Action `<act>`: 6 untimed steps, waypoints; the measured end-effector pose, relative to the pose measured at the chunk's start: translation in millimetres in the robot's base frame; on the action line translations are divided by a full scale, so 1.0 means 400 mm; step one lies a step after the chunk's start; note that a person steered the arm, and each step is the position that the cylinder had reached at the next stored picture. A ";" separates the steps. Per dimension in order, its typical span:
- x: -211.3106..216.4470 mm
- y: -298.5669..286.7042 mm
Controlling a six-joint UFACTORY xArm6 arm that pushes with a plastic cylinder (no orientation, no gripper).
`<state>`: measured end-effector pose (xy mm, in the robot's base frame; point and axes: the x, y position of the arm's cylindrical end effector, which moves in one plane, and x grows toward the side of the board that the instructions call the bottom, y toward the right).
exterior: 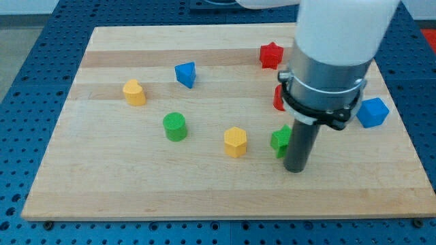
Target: Move the green star closer to the yellow hexagon
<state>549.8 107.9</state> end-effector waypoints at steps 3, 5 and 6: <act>-0.051 0.093; -0.025 0.094; -0.017 0.085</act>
<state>543.1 142.0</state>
